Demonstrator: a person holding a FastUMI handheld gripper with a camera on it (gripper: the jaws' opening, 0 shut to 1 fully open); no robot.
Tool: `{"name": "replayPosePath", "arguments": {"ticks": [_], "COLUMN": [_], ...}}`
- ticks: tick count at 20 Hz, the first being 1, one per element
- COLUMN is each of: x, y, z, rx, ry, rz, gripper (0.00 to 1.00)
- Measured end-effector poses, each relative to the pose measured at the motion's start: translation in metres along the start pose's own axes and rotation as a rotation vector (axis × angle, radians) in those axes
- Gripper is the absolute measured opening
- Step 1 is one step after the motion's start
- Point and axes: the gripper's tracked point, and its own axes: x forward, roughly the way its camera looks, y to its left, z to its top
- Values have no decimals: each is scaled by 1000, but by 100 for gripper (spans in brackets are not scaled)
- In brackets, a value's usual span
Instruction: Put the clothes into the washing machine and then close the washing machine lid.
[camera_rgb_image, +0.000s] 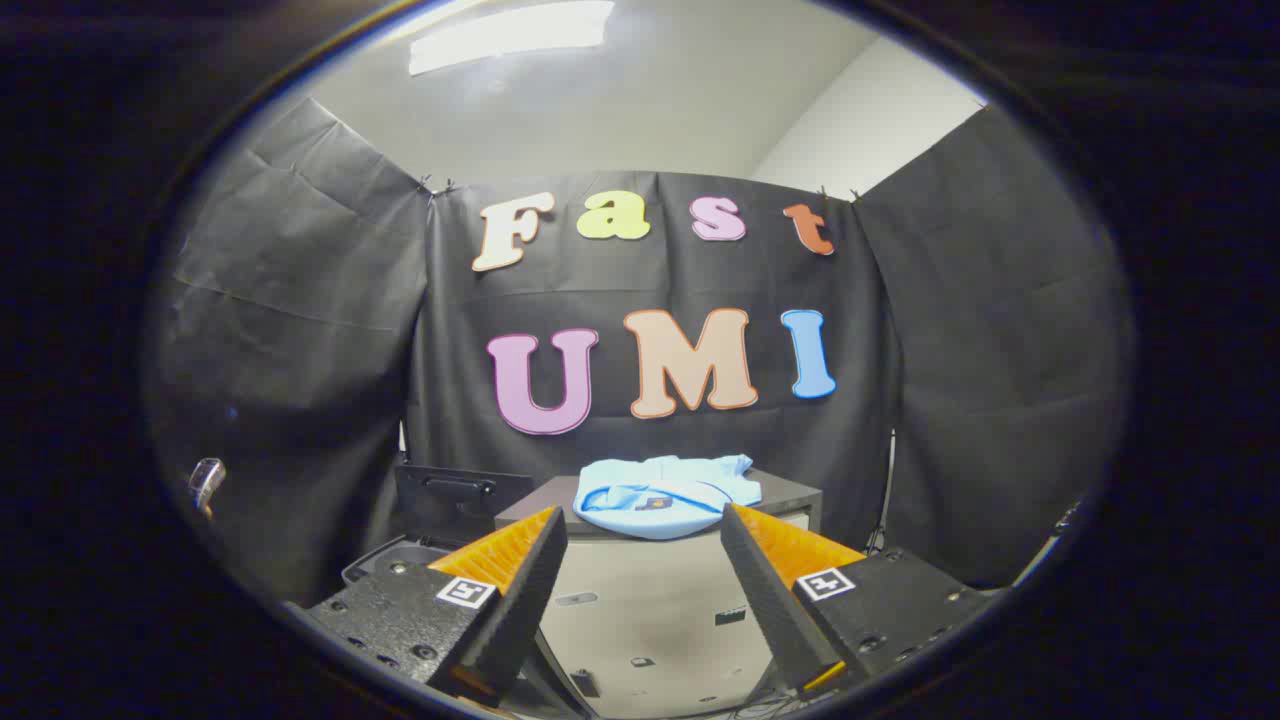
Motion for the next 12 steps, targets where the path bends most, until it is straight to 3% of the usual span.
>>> {"name": "replayPosePath", "arguments": {"ticks": [12], "x": [2], "y": [9], "z": [-6], "rx": [-28], "ry": [27], "rz": [19], "gripper": [94]}}
